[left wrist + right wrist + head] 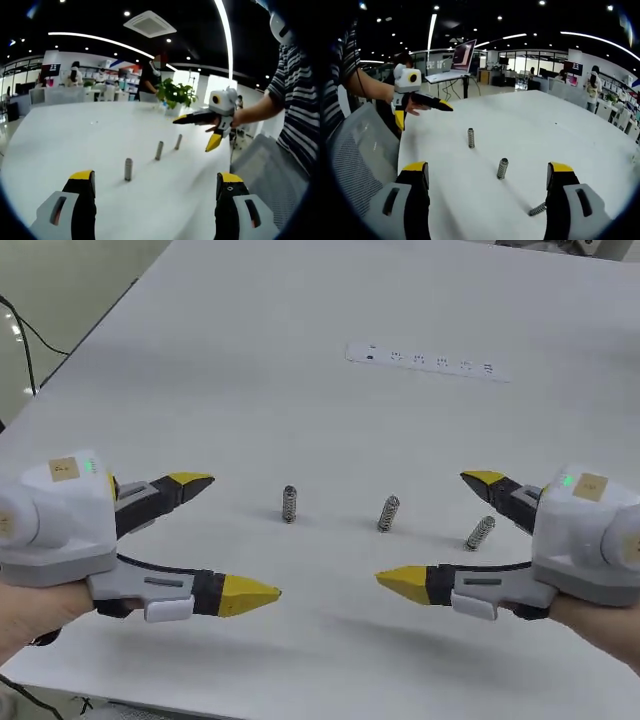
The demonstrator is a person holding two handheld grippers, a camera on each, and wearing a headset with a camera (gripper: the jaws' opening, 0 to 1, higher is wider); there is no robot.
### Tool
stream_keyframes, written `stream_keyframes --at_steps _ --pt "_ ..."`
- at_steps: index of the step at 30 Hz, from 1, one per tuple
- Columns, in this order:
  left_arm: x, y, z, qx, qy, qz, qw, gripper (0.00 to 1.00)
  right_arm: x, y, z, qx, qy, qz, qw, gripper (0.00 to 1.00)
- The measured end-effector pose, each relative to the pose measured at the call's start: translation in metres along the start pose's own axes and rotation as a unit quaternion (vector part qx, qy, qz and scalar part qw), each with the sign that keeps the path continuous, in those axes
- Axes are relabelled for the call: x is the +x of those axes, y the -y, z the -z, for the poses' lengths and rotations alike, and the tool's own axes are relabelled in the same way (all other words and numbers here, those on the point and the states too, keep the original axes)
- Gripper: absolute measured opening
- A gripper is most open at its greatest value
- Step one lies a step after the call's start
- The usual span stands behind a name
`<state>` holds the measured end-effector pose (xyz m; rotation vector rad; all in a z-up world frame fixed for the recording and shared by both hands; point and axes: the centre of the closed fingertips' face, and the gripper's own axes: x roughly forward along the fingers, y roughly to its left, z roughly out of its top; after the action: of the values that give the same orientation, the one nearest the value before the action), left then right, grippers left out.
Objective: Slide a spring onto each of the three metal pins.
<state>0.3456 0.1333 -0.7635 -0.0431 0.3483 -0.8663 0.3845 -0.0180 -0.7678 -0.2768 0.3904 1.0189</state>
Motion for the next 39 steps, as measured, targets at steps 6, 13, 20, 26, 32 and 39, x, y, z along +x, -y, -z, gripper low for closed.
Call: stream_keyframes --at_steps 6,13,20,26,32,39 --pt "0.0 -0.001 -0.002 0.004 0.001 -0.003 1.0 0.98 -0.015 0.006 0.006 0.017 0.007 0.017 0.9997 0.99" --pt "-0.001 0.001 -0.003 0.011 -0.003 -0.004 0.9999 0.98 -0.034 0.016 0.02 0.044 0.002 0.034 0.9985 0.99" --pt "-0.005 0.0 -0.004 0.011 -0.004 -0.01 0.9999 0.98 -0.057 0.029 0.035 0.06 -0.003 0.062 0.9963 0.99" --pt "-0.007 -0.001 -0.001 0.007 -0.009 -0.013 0.9998 0.98 -0.07 0.026 0.047 0.06 -0.017 0.072 0.9955 0.99" --pt "-0.01 -0.002 0.0 0.008 -0.014 -0.017 0.9997 0.98 -0.079 0.025 0.058 0.072 -0.028 0.077 0.994 0.99" --pt "-0.016 -0.007 0.0 0.004 -0.022 -0.026 0.9994 0.98 -0.079 0.027 0.062 0.074 -0.033 0.08 0.9935 0.99"
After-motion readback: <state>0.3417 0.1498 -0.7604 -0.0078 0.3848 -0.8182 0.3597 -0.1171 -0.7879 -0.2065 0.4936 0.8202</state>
